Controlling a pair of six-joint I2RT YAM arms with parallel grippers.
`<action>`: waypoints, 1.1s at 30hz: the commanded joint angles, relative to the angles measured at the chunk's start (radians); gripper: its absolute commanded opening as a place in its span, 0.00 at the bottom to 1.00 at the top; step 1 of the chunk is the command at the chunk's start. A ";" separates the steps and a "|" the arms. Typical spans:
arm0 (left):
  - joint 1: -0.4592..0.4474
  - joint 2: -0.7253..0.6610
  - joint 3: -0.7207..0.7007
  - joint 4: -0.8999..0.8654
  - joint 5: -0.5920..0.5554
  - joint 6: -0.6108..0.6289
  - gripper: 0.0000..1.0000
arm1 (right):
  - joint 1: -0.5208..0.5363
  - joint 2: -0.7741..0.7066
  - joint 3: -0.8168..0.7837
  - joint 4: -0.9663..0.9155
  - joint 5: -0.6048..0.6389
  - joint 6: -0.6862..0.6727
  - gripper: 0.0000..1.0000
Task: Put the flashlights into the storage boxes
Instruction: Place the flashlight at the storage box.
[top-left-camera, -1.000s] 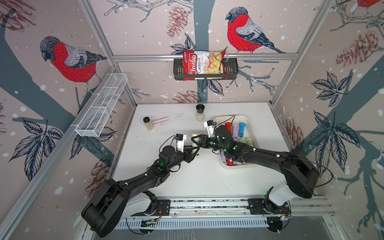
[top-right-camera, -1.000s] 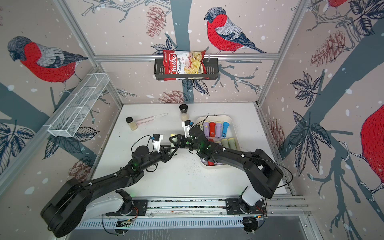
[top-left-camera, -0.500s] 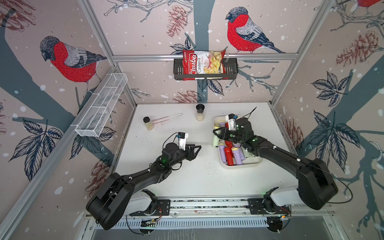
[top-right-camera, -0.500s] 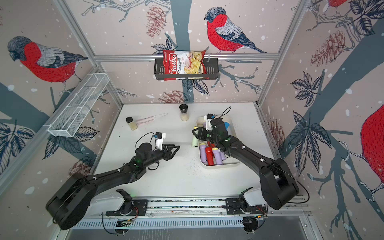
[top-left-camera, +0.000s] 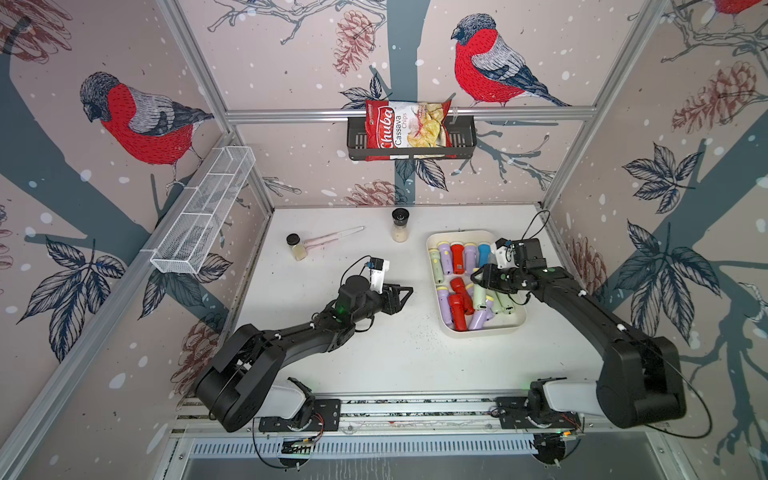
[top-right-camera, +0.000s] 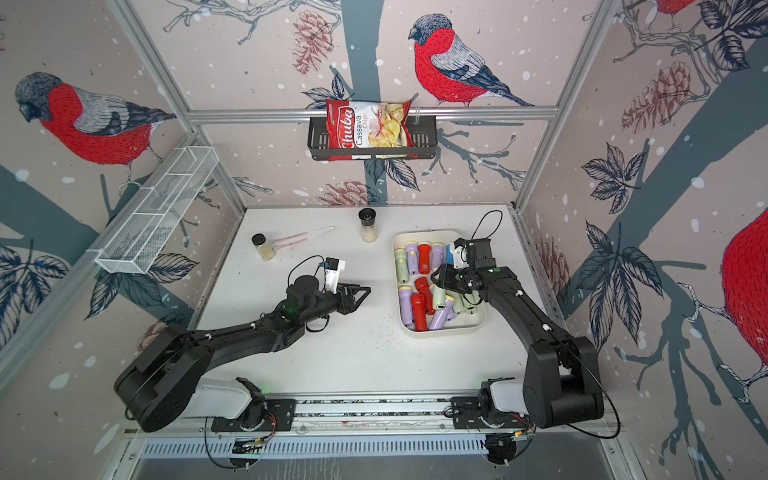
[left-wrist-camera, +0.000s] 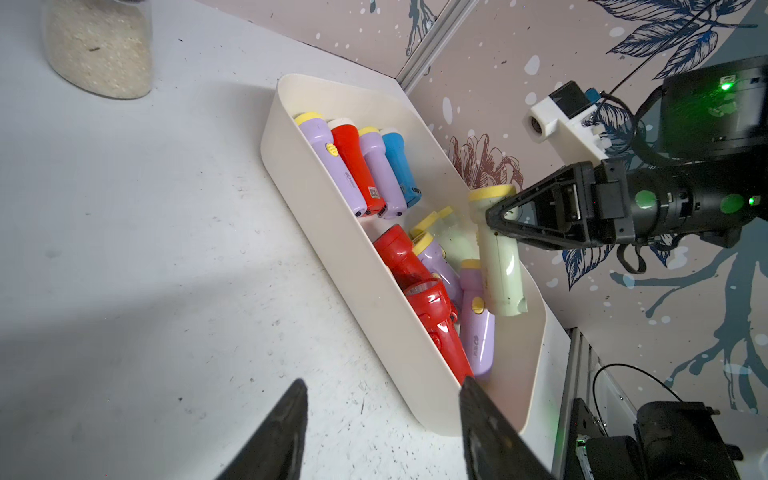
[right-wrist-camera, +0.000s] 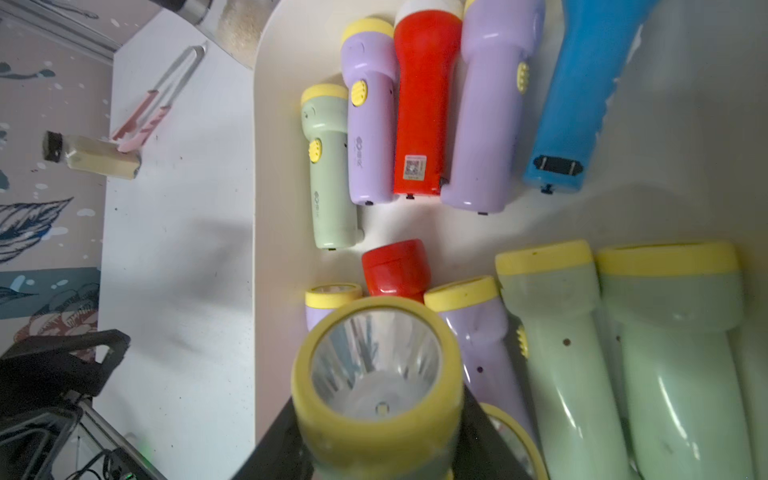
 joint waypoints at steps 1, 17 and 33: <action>-0.010 0.011 0.016 0.007 0.019 0.015 0.58 | -0.009 0.009 0.012 -0.074 0.046 -0.065 0.40; -0.025 0.019 0.021 0.011 0.013 0.007 0.58 | 0.118 0.010 -0.011 0.124 0.031 0.065 0.41; -0.026 -0.007 0.008 -0.011 -0.008 0.012 0.58 | -0.026 0.002 0.059 0.108 -0.015 0.030 0.67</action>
